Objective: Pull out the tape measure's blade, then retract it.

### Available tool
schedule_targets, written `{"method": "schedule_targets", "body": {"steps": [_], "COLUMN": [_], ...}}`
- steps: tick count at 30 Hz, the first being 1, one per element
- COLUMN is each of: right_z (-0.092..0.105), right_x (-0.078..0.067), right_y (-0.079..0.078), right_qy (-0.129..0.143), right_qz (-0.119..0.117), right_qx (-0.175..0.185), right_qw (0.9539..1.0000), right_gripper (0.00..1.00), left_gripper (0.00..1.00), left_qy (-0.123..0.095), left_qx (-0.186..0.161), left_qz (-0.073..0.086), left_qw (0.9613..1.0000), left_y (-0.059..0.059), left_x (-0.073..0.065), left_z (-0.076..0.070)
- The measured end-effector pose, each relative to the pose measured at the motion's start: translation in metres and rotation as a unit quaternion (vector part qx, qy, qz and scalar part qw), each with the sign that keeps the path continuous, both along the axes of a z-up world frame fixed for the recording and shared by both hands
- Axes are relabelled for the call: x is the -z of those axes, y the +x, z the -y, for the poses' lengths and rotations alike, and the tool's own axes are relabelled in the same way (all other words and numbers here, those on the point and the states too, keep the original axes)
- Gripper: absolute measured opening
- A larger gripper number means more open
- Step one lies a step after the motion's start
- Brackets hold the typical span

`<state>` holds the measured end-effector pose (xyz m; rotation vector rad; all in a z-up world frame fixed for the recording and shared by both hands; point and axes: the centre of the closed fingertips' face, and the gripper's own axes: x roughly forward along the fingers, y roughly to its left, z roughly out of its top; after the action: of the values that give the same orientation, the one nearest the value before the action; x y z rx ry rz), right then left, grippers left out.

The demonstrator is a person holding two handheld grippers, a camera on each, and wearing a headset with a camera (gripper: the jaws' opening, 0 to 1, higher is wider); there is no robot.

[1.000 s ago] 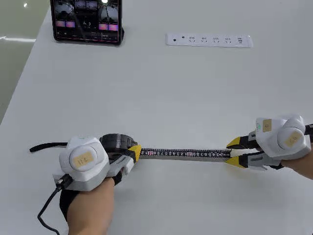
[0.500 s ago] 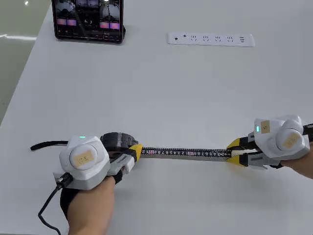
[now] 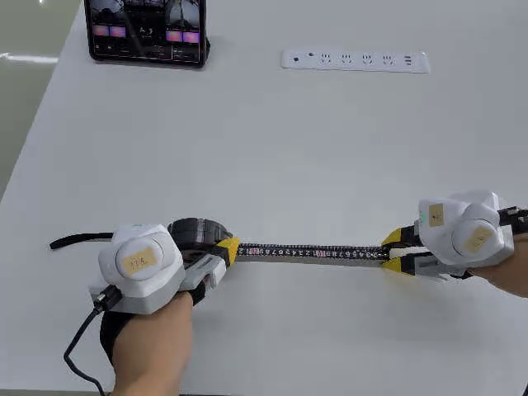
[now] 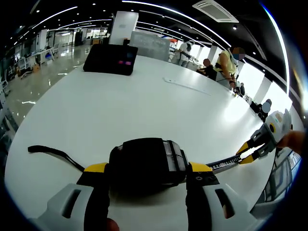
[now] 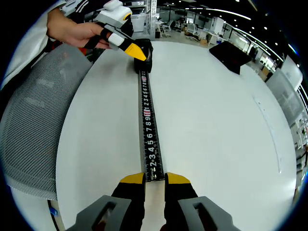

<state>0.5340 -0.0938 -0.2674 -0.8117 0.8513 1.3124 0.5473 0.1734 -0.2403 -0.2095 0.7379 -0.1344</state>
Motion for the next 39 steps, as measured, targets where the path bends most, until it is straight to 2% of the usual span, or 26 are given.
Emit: {"method": "schedule_targets", "body": {"steps": [8, 9, 23, 39], "right_z": [0.001, 0.000, -0.002, -0.020], "right_x": [0.001, 0.001, 0.000, -0.002], "right_y": [0.000, -0.002, 0.000, 0.004], "right_qy": [-0.006, -0.002, -0.006, 0.006], "right_qz": [0.001, -0.006, 0.000, -0.006], "right_qx": [0.001, -0.001, -0.005, -0.006], "right_qw": [1.0000, 1.0000, 1.0000, 0.9999], "right_gripper": [0.11, 0.11, 0.10, 0.10], "left_gripper": [0.60, 0.59, 0.59, 0.59], "left_qy": [0.004, 0.005, 0.002, -0.007], "left_qx": [0.006, 0.007, 0.009, 0.011], "left_qz": [-0.004, -0.005, -0.010, -0.010], "left_qw": [1.0000, 0.9999, 0.9999, 0.9999], "left_y": [0.000, 0.000, 0.000, 0.000], "left_x": [0.000, 0.001, 0.001, 0.001], "left_z": [0.000, 0.000, -0.001, 0.000]}}
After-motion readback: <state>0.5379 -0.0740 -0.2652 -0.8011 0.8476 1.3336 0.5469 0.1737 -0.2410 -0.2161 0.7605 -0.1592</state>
